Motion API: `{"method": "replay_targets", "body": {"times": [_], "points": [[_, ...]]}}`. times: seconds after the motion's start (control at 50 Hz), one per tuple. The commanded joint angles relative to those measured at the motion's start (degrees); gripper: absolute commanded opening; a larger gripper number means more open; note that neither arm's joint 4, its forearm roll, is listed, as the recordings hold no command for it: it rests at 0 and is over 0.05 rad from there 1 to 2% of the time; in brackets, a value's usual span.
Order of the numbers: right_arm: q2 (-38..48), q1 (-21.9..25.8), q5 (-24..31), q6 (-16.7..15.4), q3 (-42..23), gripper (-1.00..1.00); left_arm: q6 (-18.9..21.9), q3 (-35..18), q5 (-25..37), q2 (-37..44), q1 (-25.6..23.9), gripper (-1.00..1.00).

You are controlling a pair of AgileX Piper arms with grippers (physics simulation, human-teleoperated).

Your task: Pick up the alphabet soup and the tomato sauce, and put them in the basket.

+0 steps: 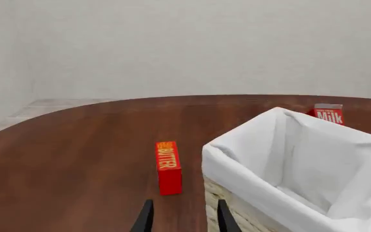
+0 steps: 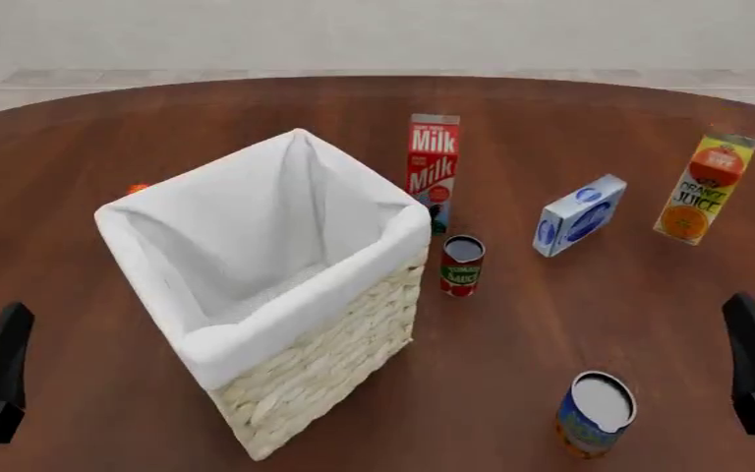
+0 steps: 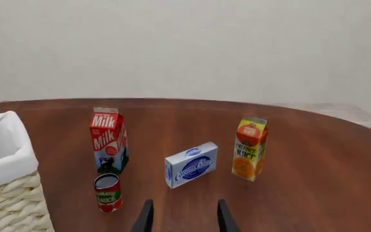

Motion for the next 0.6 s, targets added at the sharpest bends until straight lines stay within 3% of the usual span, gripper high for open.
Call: {"method": "replay_targets", "body": {"times": [0.02,0.28,0.4,0.6], "points": [[1.51,-0.28,-1.31,0.21,0.88,1.0,0.0,0.0,0.0,0.0,0.0,1.0],[-0.73,-0.38,1.17,-0.05,0.9,1.0,0.0,0.0,0.0,0.0,0.0,1.0],[-2.05,-1.23,2.16,1.75,0.88,1.0,0.0,0.0,0.0,0.0,0.0,1.0],[1.73,0.19,1.57,-0.16,-1.8,1.0,0.0,0.0,0.0,0.0,0.0,1.0]]}}
